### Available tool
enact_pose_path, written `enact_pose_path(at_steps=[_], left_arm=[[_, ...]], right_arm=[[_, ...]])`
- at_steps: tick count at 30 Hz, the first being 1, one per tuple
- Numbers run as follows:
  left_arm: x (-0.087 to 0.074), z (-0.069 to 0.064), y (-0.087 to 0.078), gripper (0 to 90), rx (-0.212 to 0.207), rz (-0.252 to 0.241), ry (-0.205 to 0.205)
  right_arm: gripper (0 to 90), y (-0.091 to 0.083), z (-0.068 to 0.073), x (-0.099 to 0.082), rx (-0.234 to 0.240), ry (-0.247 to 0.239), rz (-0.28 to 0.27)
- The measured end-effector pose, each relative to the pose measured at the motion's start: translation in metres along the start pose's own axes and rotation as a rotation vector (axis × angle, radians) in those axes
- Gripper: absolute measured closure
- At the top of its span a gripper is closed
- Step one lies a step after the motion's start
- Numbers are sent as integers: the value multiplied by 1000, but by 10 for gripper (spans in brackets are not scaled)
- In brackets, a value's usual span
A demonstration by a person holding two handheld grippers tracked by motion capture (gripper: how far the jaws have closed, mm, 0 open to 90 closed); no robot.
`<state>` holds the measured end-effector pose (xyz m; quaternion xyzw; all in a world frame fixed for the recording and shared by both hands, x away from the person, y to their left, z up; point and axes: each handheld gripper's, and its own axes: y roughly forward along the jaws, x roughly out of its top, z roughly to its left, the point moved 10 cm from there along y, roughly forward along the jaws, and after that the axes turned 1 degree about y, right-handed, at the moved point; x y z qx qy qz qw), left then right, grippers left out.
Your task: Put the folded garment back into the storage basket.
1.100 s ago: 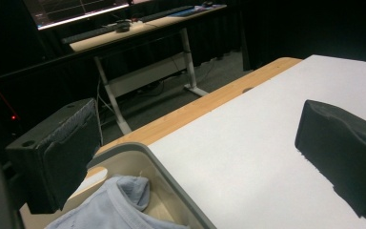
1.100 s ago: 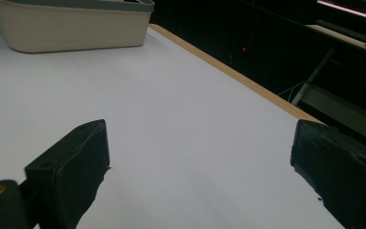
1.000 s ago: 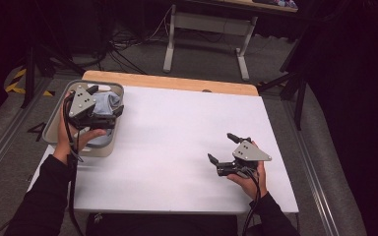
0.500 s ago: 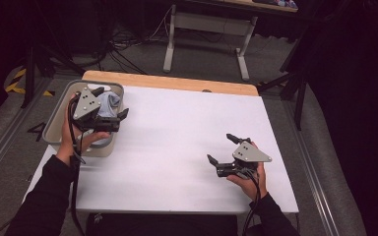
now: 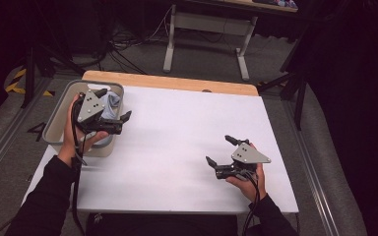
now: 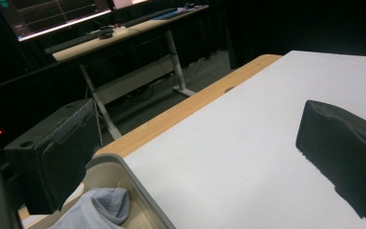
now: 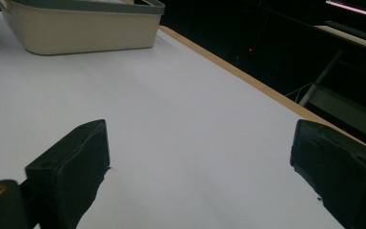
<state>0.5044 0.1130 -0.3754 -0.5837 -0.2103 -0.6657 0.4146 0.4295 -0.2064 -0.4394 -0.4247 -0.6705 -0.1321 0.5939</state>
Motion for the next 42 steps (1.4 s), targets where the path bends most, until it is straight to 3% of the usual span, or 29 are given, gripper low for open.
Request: enact_pose_path(at_steps=[17, 42], left_arm=[[3, -13, 0, 25, -22, -17, 30], [0, -53, -1, 31, -112, -15, 90]], right_arm=[[64, 0, 7, -3, -6, -9, 4], [65, -4, 7, -4, -28, -14, -17]])
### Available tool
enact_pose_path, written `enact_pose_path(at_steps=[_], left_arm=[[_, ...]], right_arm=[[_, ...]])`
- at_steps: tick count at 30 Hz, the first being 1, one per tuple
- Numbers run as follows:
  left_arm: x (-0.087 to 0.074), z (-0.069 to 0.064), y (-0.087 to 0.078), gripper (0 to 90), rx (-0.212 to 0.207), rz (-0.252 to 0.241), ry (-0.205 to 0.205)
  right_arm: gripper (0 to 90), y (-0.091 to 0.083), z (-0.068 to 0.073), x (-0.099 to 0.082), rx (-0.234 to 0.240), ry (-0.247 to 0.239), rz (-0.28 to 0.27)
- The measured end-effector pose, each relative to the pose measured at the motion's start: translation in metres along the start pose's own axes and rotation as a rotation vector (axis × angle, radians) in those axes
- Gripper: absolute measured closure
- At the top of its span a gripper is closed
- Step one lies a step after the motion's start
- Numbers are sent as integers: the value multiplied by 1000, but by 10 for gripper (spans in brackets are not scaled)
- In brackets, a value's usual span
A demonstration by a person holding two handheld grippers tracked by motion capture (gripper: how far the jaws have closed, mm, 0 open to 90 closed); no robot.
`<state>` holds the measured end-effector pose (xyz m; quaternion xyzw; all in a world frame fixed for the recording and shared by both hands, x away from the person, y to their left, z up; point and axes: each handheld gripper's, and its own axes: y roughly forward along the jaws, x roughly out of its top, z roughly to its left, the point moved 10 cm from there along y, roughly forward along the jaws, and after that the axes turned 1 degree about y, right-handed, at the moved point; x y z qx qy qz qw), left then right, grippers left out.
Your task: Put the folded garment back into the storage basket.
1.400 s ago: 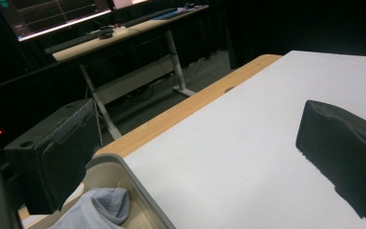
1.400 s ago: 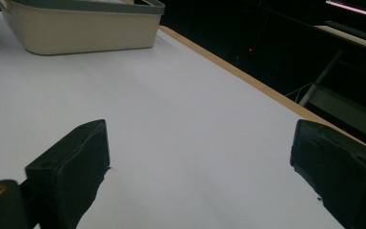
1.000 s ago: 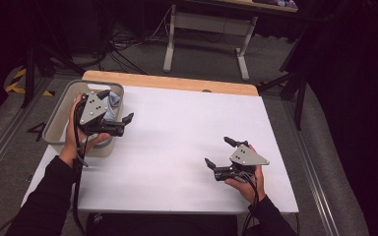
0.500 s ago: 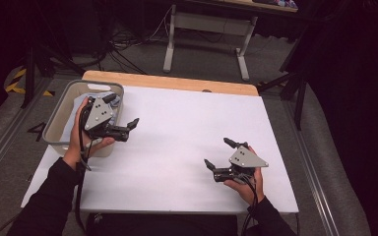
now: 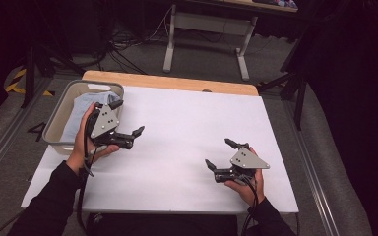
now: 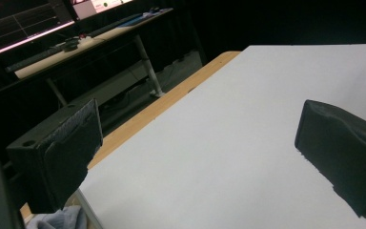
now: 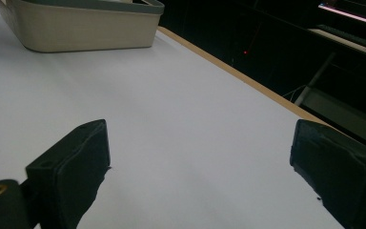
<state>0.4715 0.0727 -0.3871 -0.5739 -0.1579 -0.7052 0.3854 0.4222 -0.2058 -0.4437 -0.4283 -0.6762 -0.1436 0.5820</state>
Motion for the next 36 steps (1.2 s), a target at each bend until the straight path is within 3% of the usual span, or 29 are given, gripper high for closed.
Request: enact_pose_path(at_steps=[18, 36], left_arm=[[-1, -25, -9, 34, -36, -34, 29], [-10, -46, -14, 35, -85, -12, 65]], right_arm=[[63, -5, -1, 1, -10, 5, -16], [63, -6, 1, 3, -9, 1, -24]])
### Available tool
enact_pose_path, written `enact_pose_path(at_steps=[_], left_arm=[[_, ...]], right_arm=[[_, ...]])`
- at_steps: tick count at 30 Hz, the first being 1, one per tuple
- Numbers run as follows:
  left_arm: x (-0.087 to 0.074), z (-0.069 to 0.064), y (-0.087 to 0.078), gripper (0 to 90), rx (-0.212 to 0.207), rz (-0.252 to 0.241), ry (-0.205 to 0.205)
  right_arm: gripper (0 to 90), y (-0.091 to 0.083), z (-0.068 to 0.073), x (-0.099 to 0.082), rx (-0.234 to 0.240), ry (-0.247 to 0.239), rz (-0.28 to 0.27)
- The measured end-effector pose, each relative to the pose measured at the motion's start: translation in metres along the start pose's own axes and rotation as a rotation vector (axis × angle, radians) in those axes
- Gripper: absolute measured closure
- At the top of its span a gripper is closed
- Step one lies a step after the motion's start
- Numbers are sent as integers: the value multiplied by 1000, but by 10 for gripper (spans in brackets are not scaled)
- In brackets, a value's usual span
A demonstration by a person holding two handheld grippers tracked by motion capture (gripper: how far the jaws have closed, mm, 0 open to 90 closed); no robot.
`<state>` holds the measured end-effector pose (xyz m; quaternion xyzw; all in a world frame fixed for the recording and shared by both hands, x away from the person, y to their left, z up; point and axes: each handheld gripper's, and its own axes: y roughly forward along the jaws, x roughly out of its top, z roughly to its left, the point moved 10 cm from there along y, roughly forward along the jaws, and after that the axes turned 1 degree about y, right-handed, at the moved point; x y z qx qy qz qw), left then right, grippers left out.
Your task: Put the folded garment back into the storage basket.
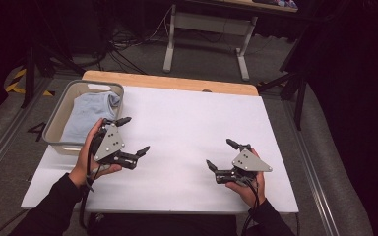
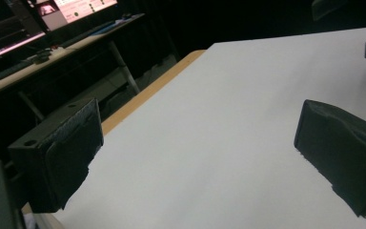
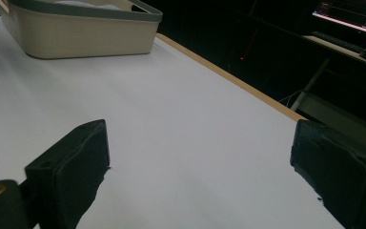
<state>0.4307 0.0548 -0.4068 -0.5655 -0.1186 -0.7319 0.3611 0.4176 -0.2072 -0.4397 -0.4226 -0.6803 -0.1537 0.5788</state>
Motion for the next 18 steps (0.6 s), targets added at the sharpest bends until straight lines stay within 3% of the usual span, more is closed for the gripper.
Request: enact_pose_path(at_steps=[7, 18], left_arm=[[-7, -8, -1, 34, -8, 18, 22], [-26, -18, 2, 42, -3, 44, -1]], right_arm=[[63, -1, 1, 1, 0, -3, -3], [63, 1, 3, -1, 2, -15, 7]])
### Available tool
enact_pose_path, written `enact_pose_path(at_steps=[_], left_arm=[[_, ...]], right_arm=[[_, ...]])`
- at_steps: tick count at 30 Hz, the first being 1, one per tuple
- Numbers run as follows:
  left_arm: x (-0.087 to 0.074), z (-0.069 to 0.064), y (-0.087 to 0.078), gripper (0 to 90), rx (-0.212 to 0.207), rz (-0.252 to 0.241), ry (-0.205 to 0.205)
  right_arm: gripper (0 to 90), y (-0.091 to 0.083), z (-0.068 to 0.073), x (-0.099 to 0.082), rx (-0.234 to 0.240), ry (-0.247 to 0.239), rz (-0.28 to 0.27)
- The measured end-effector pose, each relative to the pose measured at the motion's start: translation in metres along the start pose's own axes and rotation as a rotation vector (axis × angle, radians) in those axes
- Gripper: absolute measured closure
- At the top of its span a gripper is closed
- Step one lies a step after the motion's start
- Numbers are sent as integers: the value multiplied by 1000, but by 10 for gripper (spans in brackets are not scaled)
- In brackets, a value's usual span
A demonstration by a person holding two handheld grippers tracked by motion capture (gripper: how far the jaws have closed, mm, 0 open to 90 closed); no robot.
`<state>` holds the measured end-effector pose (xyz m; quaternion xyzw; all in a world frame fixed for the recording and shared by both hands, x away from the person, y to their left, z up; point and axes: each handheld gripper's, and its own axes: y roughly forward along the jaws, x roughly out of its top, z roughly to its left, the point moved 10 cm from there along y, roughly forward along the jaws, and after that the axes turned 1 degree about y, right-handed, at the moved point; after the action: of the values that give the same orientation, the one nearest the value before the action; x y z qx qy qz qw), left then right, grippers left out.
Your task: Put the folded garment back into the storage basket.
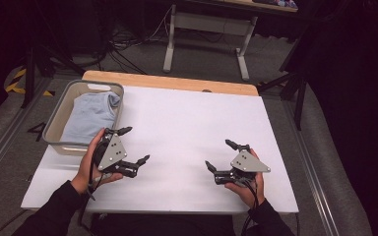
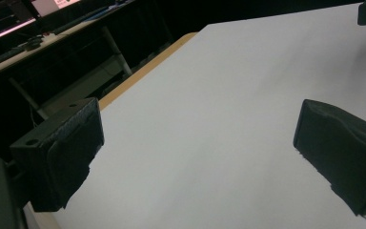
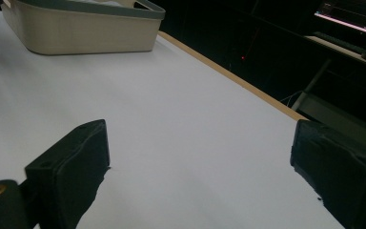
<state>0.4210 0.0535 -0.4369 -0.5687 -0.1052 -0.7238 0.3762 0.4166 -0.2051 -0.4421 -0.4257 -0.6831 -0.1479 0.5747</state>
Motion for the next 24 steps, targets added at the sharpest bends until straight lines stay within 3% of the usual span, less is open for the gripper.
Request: enact_pose_path(at_steps=[7, 24], left_arm=[[-6, -5, -1, 44, -7, 6, -7], [-40, -5, -9, 46, 11, 84, -54]], right_arm=[[63, 2, 2, -1, 7, -7, 5], [63, 4, 6, -4, 20, -13, 9]])
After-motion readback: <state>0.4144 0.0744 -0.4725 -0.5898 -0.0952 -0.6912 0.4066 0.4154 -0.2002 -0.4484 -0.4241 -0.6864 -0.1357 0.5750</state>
